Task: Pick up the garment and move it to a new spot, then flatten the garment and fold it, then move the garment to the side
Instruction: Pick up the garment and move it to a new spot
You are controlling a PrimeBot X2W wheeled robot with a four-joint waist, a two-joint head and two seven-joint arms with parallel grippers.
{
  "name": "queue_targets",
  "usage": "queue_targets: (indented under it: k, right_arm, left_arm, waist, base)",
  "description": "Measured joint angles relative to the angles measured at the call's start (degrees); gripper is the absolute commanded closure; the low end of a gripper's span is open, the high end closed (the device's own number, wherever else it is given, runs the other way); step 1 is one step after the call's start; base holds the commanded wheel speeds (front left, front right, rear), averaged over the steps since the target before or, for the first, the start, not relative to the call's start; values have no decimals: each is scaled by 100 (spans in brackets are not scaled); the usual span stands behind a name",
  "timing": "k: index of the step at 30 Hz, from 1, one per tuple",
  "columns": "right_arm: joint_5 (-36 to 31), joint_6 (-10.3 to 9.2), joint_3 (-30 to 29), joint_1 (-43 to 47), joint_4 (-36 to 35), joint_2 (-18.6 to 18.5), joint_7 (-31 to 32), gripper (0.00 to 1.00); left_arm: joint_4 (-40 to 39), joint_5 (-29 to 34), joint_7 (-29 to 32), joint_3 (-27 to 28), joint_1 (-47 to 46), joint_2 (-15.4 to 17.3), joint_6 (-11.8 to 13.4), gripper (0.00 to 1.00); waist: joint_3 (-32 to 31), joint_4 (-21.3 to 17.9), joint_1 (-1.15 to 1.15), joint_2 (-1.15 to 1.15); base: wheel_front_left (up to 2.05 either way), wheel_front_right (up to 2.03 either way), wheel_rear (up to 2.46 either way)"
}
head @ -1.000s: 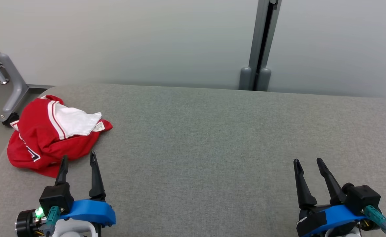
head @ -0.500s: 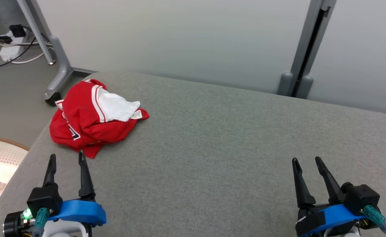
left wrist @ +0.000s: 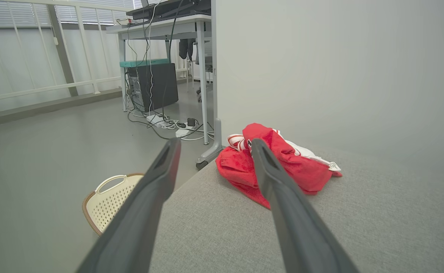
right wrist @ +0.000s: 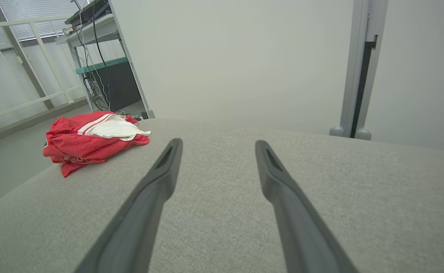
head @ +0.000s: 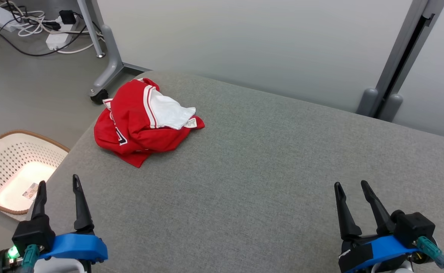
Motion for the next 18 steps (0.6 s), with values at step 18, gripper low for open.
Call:
queue_targets:
  k: [18]
  right_arm:
    - [-200,0,31,-160,-43,0,2,0]
  left_arm:
    - [-194,-308,86,194,-321,171,32,0]
  waist:
    - [356,-171,0,0]
  base:
    - [0,0,0]
